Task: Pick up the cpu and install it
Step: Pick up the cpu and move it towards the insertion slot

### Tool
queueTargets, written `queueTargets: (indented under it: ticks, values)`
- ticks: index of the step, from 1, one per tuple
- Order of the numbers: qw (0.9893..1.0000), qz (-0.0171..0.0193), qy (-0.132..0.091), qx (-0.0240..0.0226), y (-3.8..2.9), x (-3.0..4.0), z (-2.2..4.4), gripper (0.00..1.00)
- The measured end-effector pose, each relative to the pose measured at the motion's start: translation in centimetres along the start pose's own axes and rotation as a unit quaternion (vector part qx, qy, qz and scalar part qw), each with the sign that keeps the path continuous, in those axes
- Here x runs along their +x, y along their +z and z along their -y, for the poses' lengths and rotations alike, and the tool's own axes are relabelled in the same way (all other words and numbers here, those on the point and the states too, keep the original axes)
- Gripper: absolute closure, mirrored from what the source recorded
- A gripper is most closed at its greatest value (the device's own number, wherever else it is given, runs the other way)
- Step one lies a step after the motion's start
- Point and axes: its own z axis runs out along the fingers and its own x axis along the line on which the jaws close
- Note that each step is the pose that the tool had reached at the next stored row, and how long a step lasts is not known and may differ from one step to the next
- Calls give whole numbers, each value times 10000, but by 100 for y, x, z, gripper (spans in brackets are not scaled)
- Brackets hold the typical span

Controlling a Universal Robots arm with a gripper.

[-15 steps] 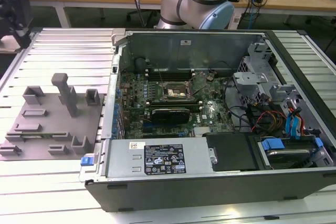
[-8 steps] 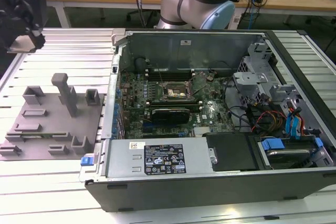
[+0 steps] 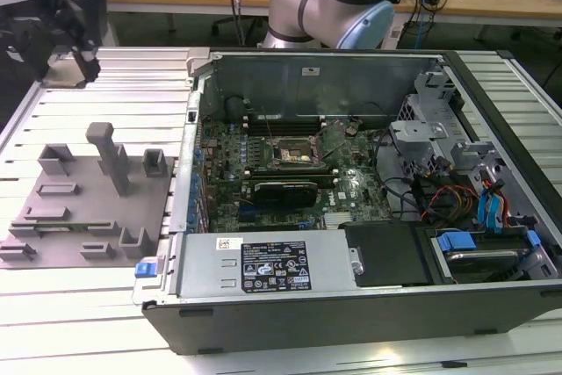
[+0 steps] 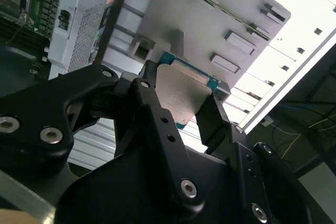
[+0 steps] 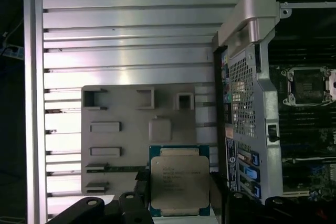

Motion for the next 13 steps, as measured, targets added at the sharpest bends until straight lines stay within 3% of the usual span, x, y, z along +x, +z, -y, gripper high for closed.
queueTargets:
  ticks: [3, 5, 10, 13]
  values:
    - [10000, -4, 1, 0, 5, -128, -6, 46]
    - [10000, -14, 1, 1, 10, -314, -13, 46]
    - [10000, -26, 3, 2, 20, -574, -24, 46]
    - [10000, -35, 1, 2, 32, -885, -34, 46]
